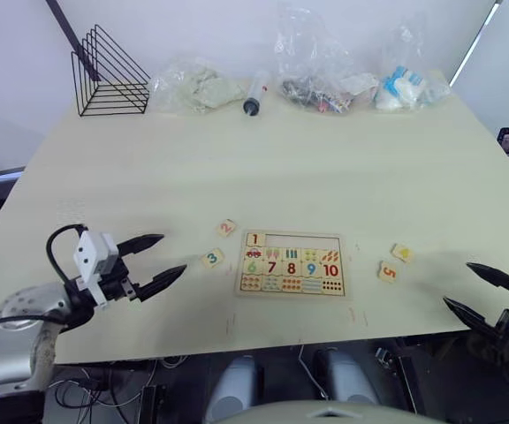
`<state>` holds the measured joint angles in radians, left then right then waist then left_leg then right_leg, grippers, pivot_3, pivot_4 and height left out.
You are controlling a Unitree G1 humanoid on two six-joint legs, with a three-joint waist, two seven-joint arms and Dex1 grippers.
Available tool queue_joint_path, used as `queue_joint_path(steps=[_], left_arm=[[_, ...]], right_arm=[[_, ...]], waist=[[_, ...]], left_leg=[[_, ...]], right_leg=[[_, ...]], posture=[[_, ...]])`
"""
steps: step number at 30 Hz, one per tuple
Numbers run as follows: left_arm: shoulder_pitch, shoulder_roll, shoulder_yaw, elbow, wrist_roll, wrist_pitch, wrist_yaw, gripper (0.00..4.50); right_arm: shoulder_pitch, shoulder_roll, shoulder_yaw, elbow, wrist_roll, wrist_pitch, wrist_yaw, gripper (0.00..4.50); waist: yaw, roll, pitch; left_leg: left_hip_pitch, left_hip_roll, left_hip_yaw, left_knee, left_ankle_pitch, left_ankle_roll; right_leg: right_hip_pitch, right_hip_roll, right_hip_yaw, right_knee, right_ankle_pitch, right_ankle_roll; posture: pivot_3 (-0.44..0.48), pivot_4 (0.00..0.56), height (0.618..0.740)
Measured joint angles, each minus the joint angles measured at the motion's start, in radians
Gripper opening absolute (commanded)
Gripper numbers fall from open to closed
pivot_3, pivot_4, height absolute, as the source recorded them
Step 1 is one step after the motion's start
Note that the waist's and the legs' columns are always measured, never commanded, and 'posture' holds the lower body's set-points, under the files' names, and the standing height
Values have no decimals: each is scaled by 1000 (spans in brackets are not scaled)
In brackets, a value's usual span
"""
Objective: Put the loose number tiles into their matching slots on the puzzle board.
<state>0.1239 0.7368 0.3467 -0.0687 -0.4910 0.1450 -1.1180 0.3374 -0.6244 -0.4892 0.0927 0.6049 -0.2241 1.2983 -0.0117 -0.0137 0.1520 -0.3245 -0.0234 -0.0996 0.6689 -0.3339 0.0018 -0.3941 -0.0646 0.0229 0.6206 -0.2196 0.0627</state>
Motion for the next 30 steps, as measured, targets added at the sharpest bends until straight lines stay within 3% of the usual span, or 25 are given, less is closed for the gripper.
queue_joint_path(steps=[8,9,18,30], left_arm=[[-126,23,-85,22,36,36,7,4481],[-223,35,-150,64,65,62,1,4481],[-436,29,-293,184,158,93,-8,4481],[-514,-23,-384,283,269,96,39,4481]], right_arm=[[-31,0,3,-10,59,5,88,4500],[-42,0,16,-38,90,23,134,4500],[-60,14,26,-52,108,18,187,4500],[-61,33,39,-77,101,4,157,4500]], waist=[[0,0,0],[0,1,1],[0,0,1],[2,0,1]], left_leg=[[0,0,-1,0,0,0],[0,-1,-1,0,0,0],[-1,-2,-2,0,0,0],[-1,-2,-2,0,0,0]], right_leg=[[0,0,-1,0,1,1],[0,0,-1,0,1,1],[0,0,-1,-1,1,1],[0,0,-1,-2,1,1]], posture=[[0,150,740],[0,150,740],[0,150,740],[0,150,740]])
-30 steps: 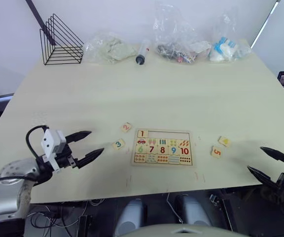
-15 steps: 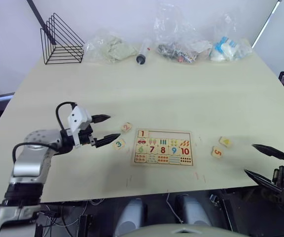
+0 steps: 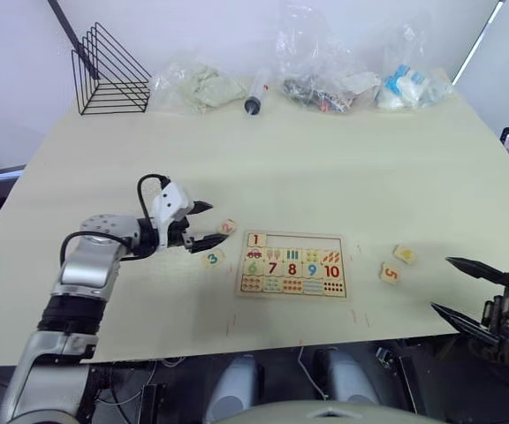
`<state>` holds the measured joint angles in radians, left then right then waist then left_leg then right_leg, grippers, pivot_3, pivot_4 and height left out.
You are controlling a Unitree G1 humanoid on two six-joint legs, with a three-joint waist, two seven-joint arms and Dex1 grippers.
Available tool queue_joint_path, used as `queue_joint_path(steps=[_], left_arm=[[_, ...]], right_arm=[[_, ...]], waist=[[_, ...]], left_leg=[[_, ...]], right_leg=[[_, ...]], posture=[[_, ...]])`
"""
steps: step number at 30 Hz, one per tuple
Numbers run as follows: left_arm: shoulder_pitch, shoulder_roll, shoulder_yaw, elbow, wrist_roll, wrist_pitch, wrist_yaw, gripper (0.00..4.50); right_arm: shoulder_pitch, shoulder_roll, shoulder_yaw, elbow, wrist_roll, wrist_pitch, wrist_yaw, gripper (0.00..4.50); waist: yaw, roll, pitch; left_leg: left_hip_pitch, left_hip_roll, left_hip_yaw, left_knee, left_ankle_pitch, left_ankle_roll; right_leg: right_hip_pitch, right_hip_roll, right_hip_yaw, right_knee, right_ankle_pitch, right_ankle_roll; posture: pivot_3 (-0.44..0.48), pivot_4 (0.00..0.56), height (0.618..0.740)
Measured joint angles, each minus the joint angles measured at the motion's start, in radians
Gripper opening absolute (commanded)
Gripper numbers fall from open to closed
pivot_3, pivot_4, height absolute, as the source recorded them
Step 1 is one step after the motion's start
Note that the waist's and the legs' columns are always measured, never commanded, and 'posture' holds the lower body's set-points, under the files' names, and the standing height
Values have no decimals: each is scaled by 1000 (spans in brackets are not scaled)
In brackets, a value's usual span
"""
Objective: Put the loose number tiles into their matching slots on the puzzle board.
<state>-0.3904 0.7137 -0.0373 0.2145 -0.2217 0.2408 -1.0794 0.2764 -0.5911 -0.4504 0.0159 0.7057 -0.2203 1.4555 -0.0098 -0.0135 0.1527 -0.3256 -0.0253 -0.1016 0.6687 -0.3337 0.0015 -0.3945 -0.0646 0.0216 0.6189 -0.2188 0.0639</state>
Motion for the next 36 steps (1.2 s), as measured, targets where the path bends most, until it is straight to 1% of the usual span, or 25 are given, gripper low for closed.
queue_joint_path(steps=[5,13,24,29,30,32,34,35,36], left_arm=[[-4,-15,-13,38,43,0,38,4481],[-6,-35,-12,38,44,21,63,4481],[20,-64,-4,-67,42,154,147,4481],[44,-70,0,-120,40,189,173,4481],[47,-71,0,-125,39,192,175,3973],[53,-71,2,-129,35,194,181,3288],[55,-70,3,-129,35,192,182,2847],[58,-70,5,-129,35,190,182,2847],[59,-70,5,-129,34,190,182,2362]], right_arm=[[1,1,1,0,-2,-2,-15,4500],[1,1,1,-1,-2,-2,-24,4500],[8,1,1,-1,-3,-3,-25,4500],[12,1,1,-1,-4,-4,-25,4500],[12,1,1,-1,-5,-4,-25,4500],[12,1,1,-1,-5,-4,-25,4500],[12,1,1,-1,-6,-5,-24,4500],[11,1,1,2,-8,-6,-23,4500],[11,1,1,3,-9,-7,-23,4500]], waist=[[-1,0,0],[1,0,0],[2,0,0],[1,0,-1],[2,0,-1],[2,0,-1],[2,1,-1],[2,1,-1],[2,1,-1]], left_leg=[[0,0,0,0,0,0],[0,0,0,0,0,0],[0,0,0,0,0,0],[1,0,0,0,0,0],[0,0,0,0,0,0],[1,0,0,0,0,0],[1,0,0,0,0,0],[1,0,0,0,0,0],[1,0,0,0,0,0]], right_leg=[[0,0,0,0,0,0],[0,0,0,0,0,0],[0,0,0,1,0,0],[0,-1,0,1,0,0],[0,-1,0,1,0,0],[0,-1,0,1,0,0],[0,-1,0,1,0,0],[0,-1,0,1,0,0],[0,-1,0,1,0,0]], posture=[[0,150,740],[0,150,740],[0,150,740],[0,150,740],[0,150,740],[0,150,740],[0,150,740],[0,150,740],[0,150,740]])
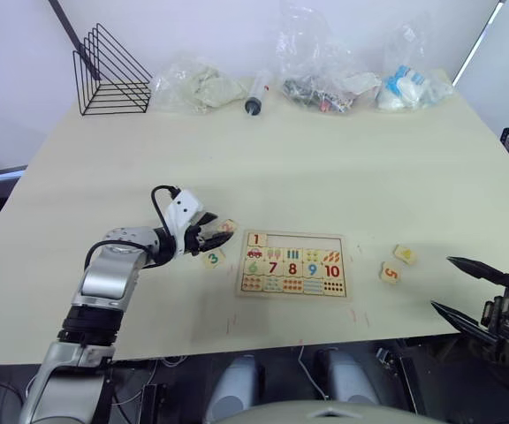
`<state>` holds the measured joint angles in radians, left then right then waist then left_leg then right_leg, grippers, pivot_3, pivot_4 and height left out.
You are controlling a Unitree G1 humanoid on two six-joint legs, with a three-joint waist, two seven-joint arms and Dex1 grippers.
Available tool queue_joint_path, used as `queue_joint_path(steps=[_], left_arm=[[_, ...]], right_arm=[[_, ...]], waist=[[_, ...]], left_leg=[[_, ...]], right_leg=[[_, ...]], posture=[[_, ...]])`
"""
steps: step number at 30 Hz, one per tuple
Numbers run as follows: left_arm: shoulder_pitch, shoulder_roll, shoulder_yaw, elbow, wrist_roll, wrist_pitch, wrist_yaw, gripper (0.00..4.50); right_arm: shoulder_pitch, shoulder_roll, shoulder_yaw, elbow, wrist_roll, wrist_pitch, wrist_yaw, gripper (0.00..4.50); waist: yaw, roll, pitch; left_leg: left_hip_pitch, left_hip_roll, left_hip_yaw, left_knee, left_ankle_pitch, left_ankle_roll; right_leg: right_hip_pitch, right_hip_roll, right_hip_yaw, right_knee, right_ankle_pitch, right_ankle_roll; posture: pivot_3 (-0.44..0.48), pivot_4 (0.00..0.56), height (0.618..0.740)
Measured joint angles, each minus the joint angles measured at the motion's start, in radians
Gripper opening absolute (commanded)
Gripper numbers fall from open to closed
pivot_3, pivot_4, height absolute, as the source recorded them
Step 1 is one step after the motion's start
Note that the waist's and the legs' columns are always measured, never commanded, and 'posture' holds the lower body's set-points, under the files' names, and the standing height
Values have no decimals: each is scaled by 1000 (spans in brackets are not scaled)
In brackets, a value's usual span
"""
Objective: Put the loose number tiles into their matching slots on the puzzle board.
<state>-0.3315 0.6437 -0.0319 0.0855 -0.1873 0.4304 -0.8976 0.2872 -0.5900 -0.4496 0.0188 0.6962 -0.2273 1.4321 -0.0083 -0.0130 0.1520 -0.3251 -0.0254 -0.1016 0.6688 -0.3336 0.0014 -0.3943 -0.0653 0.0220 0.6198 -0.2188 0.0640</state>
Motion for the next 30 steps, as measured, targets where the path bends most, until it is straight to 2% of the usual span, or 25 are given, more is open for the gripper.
queue_joint_path(steps=[2,3,5,9,17,27,30], left_arm=[[3,0,1,0,-1,-1,0,1799],[4,1,2,0,-1,-1,0,1377],[6,1,4,0,-2,-4,-1,997],[8,10,3,8,-2,-32,-21,989],[-36,62,-10,86,-1,-140,-152,988],[-187,132,-37,82,-9,-202,-341,988],[-247,130,-96,80,11,-198,-378,988]], right_arm=[[-1,0,0,1,-2,-3,0,4500],[-2,0,0,1,-3,-5,1,4500],[-5,0,0,3,-4,-9,1,4500],[-12,0,0,12,-4,-16,3,4500],[-14,6,1,24,-4,-18,11,4500],[-9,8,1,23,-2,-18,14,4500],[-9,21,1,23,-2,-20,13,4500]], waist=[[0,0,0],[0,0,0],[0,0,0],[0,0,0],[-1,-1,0],[-3,-1,0],[-2,-1,1]], left_leg=[[0,0,0,0,0,0],[0,0,0,0,0,0],[0,0,0,0,0,0],[0,0,0,0,0,0],[-1,0,0,0,0,0],[-1,-1,1,0,0,0],[-1,-1,2,0,0,0]], right_leg=[[0,0,0,0,0,0],[0,0,0,0,0,0],[0,0,0,0,0,0],[0,0,0,0,0,0],[0,0,-1,0,0,0],[0,1,-1,-1,0,0],[0,1,-2,-1,0,0]], posture=[[0,150,740],[0,150,740],[0,150,740],[0,150,740],[0,150,740],[0,150,740],[0,150,740]])
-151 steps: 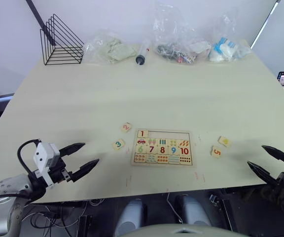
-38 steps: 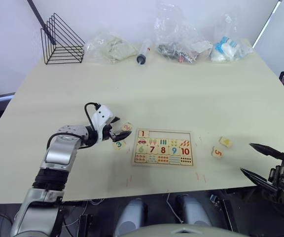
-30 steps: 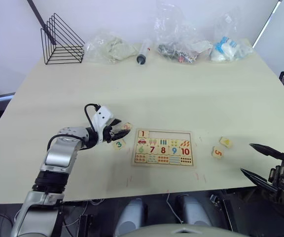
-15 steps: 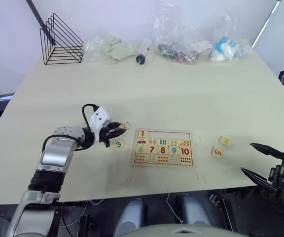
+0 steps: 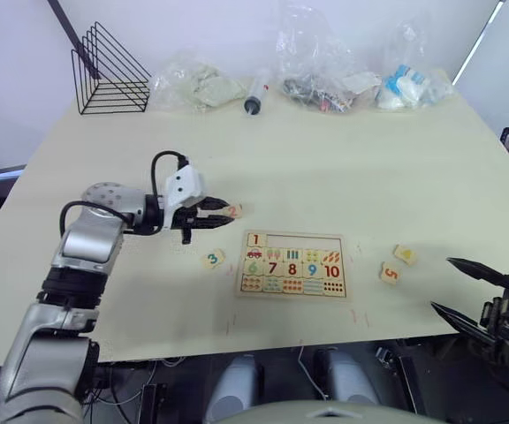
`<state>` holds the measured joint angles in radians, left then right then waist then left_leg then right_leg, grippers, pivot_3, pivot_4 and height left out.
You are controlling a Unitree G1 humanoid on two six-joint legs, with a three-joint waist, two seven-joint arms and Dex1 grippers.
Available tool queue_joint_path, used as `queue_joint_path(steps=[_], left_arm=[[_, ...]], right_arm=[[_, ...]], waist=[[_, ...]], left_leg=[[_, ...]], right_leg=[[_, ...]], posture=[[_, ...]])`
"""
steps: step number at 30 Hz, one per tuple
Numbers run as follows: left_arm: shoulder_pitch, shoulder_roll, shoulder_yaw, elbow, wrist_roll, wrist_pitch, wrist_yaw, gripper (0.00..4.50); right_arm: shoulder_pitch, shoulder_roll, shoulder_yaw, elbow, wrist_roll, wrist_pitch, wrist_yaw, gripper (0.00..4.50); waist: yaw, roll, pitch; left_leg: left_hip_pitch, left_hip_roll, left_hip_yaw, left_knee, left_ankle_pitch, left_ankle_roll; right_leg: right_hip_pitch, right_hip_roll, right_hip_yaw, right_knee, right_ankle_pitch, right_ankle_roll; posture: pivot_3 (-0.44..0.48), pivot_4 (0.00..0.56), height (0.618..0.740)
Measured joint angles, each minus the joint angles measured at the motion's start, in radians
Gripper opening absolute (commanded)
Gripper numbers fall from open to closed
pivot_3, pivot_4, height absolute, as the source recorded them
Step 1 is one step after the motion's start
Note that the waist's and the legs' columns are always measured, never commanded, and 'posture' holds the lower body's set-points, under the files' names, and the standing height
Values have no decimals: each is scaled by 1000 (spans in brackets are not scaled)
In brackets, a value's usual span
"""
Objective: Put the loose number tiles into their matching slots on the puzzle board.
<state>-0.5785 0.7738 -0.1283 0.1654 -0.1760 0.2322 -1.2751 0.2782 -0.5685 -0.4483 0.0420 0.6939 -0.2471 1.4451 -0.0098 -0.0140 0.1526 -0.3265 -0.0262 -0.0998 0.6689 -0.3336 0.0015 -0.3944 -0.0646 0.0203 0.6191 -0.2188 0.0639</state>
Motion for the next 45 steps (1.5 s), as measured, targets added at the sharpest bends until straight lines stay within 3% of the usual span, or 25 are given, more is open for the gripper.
queue_joint_path(steps=[18,45], left_arm=[[-175,-105,-260,-99,120,176,-44,988],[-200,-153,-385,-98,273,265,-30,988]], right_arm=[[2,12,1,1,-2,-40,-3,4500],[10,16,1,1,-4,-47,-16,4500]], waist=[[-3,0,0],[-1,0,0]], left_leg=[[0,-1,1,0,0,0],[0,-1,1,1,0,0]], right_leg=[[0,1,1,1,0,0],[0,1,1,1,0,0]], posture=[[0,150,740],[0,150,740]])
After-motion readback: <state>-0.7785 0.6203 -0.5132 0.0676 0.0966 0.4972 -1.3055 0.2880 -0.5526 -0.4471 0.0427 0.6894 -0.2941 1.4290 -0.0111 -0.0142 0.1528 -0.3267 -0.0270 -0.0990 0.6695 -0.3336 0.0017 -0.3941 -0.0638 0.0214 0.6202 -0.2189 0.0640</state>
